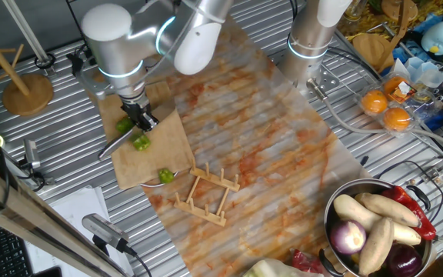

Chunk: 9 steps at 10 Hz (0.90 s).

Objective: Chop the chili peppers

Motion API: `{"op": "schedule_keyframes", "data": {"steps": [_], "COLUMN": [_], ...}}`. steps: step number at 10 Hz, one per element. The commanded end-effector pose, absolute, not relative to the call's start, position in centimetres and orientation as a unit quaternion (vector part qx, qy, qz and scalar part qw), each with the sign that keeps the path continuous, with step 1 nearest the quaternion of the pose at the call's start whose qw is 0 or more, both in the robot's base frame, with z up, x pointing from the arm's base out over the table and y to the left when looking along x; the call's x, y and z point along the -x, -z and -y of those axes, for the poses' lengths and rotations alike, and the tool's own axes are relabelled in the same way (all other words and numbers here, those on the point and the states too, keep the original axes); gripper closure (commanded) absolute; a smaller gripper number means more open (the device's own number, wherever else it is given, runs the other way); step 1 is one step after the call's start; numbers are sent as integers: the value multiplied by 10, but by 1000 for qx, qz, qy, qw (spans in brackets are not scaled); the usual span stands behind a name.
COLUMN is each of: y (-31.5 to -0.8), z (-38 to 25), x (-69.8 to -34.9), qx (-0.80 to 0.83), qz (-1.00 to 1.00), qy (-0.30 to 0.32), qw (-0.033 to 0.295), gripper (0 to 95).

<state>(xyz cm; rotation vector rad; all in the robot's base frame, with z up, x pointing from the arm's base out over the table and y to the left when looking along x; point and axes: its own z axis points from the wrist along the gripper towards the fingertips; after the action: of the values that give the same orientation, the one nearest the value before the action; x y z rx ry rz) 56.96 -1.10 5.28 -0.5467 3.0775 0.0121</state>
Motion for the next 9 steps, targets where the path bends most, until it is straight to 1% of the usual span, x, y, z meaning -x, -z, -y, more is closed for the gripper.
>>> {"op": "schedule_keyframes", "data": {"steps": [1, 3, 4, 5, 7, 9], "y": [-54, -41, -35, -35, -41, -46], "z": [11, 12, 9, 7, 7, 9], "x": [-586, -601, -608, -611, -610, -598], "qx": [171, 169, 166, 163, 170, 176], "qz": [-985, -986, -986, -986, -985, -983], "qy": [-7, -9, -15, -18, -12, -11], "qw": [-2, -6, -22, -42, -39, -40], "gripper": [950, 950, 950, 950, 950, 950]}}
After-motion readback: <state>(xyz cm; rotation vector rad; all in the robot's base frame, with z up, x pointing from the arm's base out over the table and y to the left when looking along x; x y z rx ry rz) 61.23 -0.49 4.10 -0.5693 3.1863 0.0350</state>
